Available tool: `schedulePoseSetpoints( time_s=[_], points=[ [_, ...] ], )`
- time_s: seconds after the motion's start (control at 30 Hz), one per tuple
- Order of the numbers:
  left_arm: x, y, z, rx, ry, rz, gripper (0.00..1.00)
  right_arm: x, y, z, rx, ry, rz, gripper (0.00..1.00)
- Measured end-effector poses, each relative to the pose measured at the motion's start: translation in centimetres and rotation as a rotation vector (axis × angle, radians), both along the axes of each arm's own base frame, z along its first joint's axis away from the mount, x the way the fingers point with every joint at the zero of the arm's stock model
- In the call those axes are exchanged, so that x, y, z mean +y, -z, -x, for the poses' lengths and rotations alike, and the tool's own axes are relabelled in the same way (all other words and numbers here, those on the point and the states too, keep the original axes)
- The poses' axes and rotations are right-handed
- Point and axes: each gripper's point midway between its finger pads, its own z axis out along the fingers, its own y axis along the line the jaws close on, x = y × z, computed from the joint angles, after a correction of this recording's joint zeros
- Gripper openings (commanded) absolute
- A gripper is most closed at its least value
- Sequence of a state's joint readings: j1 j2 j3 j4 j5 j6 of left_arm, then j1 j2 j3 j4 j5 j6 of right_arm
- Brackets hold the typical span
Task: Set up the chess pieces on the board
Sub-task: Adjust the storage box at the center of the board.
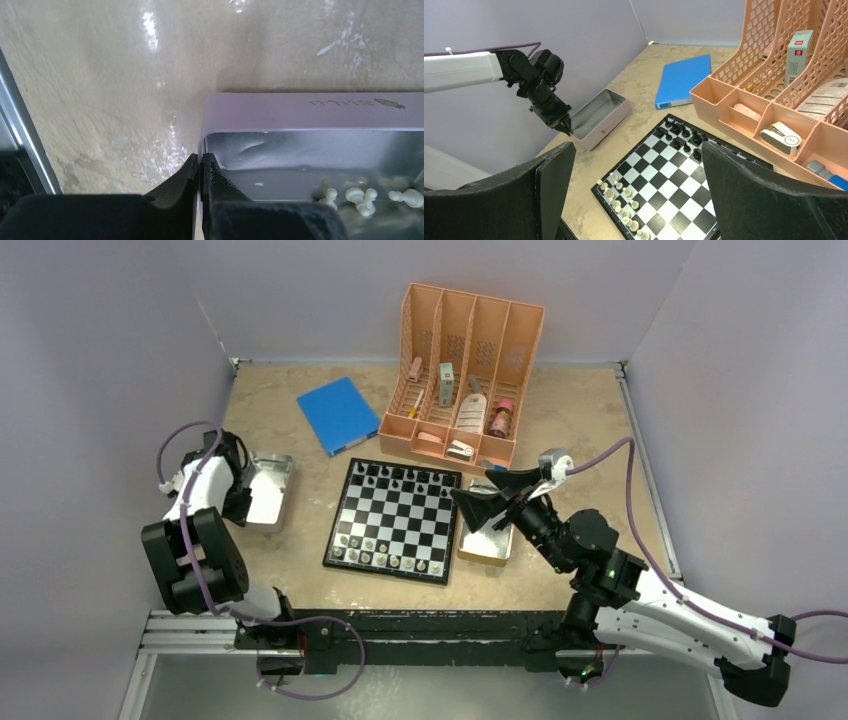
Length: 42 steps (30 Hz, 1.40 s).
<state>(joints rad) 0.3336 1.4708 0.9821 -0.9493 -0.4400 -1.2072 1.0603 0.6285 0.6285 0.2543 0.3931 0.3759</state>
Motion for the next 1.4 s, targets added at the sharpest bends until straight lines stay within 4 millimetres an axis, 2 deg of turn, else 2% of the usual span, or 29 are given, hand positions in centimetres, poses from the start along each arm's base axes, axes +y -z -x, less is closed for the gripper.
schedulePoseSetpoints(
  time_s=[0.3,0.9,1.1,1.2,1.4],
  points=[
    [1.3,2.1,-1.0,0.099,0.201,-0.003,0.00,0.0,-0.1,0.5,-0.017,-0.028,-0.016,0.99],
    [3.6,1.2,-5.4,0.069,0.607,-0.098,0.00,-0.5,-1.1,1.8,-0.059,-0.077,-0.052,0.99],
    [4.1,1.1,-5.9,0.097,0.710,-0.123,0.00,-0.5,-1.4,2.4,-0.067,-0.106,-0.057,0.99],
    [4.3,2.0,-6.2,0.136,0.755,-0.105,0.00,-0.8,-2.0,2.9,-0.085,-0.120,-0.081,0.99],
    [5.2,1.5,-8.1,0.171,0.837,-0.111,0.02,-1.2,-2.7,3.1,-0.099,-0.119,-0.101,0.99]
  ],
)
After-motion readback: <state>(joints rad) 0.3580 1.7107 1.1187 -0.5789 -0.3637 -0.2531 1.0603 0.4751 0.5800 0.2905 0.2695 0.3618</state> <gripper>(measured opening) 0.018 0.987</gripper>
